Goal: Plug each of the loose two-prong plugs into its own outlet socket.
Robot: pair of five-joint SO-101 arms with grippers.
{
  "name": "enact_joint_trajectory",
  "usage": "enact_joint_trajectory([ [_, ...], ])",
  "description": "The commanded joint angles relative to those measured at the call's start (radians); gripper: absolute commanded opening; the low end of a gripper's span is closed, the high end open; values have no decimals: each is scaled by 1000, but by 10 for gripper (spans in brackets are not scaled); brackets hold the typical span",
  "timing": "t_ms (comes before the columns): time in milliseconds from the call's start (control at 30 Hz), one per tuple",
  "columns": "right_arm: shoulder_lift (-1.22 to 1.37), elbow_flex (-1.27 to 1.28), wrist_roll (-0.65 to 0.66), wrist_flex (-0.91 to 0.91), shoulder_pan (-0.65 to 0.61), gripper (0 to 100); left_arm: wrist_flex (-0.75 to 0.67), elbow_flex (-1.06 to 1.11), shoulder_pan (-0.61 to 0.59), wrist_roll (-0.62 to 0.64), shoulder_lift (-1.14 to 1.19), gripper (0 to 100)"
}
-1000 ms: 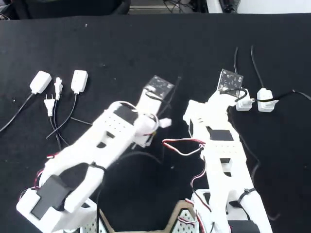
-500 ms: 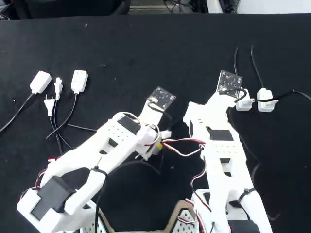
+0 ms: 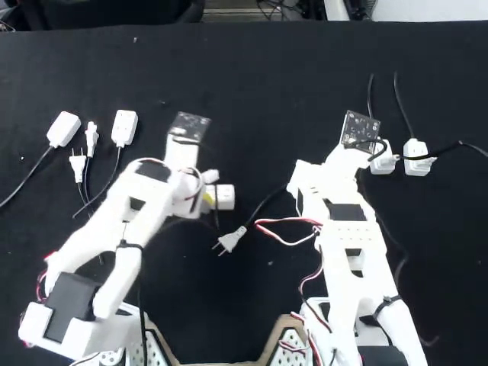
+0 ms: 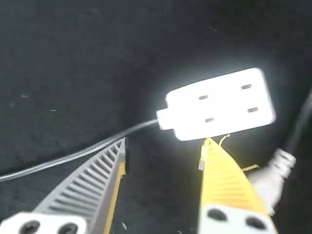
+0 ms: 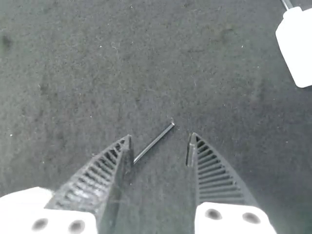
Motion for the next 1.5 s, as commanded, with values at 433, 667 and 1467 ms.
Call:
enact_joint_trajectory([
  [433,131,-96,87,5,-252,166,189,-44,-151,9,-199,245],
  [667,340,-254,81,160,-359,166,-106,282,-199,23,-405,245],
  [1467,341,-321,-264,350,-591,167,-356,427,-214,256,-419,245],
])
